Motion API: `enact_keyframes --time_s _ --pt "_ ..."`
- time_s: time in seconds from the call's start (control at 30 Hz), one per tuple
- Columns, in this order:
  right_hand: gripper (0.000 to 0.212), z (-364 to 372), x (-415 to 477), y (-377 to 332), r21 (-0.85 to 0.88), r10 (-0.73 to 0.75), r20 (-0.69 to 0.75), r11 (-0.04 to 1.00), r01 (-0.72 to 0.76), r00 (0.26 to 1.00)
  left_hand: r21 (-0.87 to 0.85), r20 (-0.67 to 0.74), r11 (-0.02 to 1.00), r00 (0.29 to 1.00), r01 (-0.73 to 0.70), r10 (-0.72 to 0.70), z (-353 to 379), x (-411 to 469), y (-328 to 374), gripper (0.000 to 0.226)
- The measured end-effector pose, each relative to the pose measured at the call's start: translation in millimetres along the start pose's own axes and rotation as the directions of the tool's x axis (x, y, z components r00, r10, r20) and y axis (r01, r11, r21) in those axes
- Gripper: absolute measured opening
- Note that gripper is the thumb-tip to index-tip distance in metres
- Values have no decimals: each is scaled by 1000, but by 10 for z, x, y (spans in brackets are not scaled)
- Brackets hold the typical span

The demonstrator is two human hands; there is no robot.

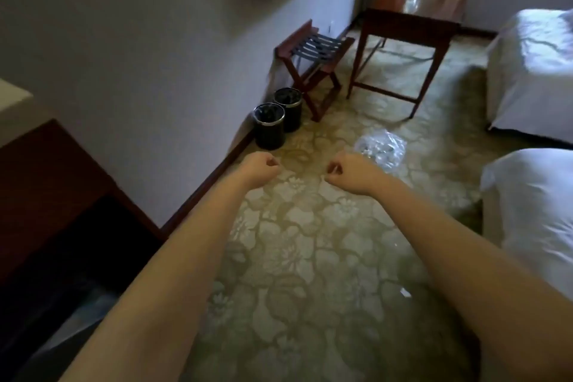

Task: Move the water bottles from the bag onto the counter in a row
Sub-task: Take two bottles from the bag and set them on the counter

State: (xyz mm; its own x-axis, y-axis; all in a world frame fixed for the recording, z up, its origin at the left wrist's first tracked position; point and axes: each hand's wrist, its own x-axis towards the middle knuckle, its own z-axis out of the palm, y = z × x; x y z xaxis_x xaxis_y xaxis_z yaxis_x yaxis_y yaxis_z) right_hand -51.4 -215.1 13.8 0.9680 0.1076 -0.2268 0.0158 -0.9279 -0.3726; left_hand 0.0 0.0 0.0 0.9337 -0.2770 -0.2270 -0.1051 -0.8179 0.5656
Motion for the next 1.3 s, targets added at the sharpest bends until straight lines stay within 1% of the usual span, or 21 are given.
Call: enact_keyframes --time_s 0.17,0.27,0.4,0.53,0.67,0.77,0.83,1.0,1.13,1.23,1.3 --pt "29 -294 178 786 31 84 33 996 -85 996 29 97 999 995 -33 30 315 533 709 29" --pt "27 -498 425 1155 110 85 10 990 -86 996 90 122 994 991 -67 56 356 940 1032 29" --pt "25 -700 904 1624 147 103 -27 984 -98 994 143 161 984 983 -106 82 411 1662 1360 29" --pt "26 -924 1465 2148 94 167 -24 982 -164 986 133 186 977 973 -164 138 555 2517 1704 30" --pt "26 -1300 2065 2721 -29 252 -65 967 -254 966 137 234 969 957 -206 170 782 3454 2107 30" --pt "25 -1554 2401 3148 -13 276 -2 961 -276 961 138 278 967 946 -213 169 954 4133 2425 30" --pt "27 -1726 2549 3437 7 295 2 955 -295 955 131 310 965 934 -228 179 1083 4525 2665 29" --pt "30 -2105 2929 4345 33 340 -26 940 -339 940 123 396 947 890 -297 228 1544 5401 3396 26" --pt "31 -2400 3285 5196 14 325 -11 946 -325 946 163 431 923 867 -349 251 1928 6046 4031 23" --pt "29 -2654 3537 5815 64 337 -20 940 -335 941 230 457 909 863 -349 216 2111 6456 4442 22" --pt "28 -2799 3721 6193 57 339 26 939 -340 940 264 479 901 858 -343 187 2194 6738 4669 25"
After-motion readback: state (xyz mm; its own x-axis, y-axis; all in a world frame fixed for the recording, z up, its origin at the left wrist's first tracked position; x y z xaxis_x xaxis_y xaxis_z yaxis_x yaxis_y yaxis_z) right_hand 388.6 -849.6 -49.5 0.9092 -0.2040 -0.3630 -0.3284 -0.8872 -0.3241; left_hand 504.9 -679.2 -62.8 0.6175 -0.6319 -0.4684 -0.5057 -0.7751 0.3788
